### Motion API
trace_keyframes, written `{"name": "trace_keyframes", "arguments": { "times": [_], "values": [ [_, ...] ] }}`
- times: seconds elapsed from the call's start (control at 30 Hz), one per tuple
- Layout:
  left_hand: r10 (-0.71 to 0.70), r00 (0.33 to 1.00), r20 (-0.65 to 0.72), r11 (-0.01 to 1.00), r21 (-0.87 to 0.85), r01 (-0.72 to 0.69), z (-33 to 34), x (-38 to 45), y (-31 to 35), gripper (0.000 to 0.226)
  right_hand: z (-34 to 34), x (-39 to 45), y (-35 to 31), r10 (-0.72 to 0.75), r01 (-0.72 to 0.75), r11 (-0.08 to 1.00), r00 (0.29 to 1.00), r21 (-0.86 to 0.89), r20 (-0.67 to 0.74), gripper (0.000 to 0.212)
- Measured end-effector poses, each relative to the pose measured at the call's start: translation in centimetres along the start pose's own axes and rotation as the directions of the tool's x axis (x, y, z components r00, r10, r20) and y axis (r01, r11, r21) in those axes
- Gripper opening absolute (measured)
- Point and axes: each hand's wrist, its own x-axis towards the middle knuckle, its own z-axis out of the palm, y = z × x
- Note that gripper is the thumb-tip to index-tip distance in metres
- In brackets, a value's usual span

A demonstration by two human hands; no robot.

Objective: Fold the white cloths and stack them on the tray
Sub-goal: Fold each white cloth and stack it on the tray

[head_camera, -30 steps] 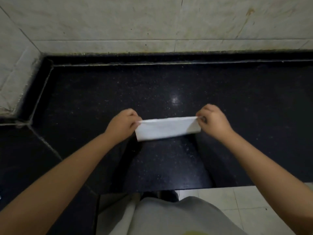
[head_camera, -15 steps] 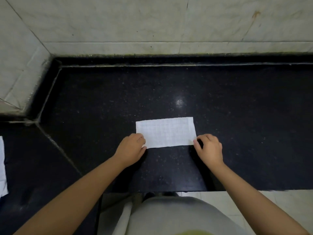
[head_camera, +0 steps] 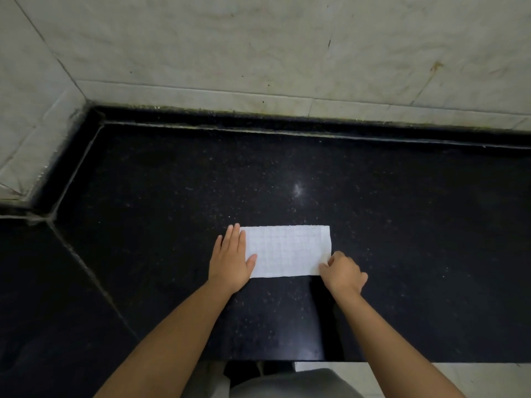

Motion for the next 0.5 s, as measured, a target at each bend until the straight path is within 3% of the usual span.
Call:
{"name": "trace_keyframes", "arguments": {
  "times": [0.13,0.27,0.4,0.5],
  "values": [
    [-0.001,1.0,0.02,1.0,-0.017,0.002,0.0,-0.3,0.0,0.065,-0.7,-0.8,-1.0,-0.069,0.093,0.969,0.991,0.228,-0.113,0.015],
    [0.024,0.999,-0.048,0.996,-0.089,-0.028,-1.1,-0.1,-0.8,0.062,-1.5,-3.0,-4.2,-0.27,0.367,0.864,0.916,0.346,-0.298,0.031],
    [-0.075,0.982,-0.174,0.98,-0.196,0.04,-2.2,-0.8,-3.6,0.06,0.5,-5.7,-8.5,-0.521,0.653,0.724,0.728,0.222,-0.444,0.025],
    [-0.146,0.965,-0.218,0.971,-0.217,0.098,-1.7,-2.4,-6.3,0.067,4.3,-6.4,-10.3,-0.666,0.725,0.688,0.652,0.039,-0.362,0.021]
  ]
}}
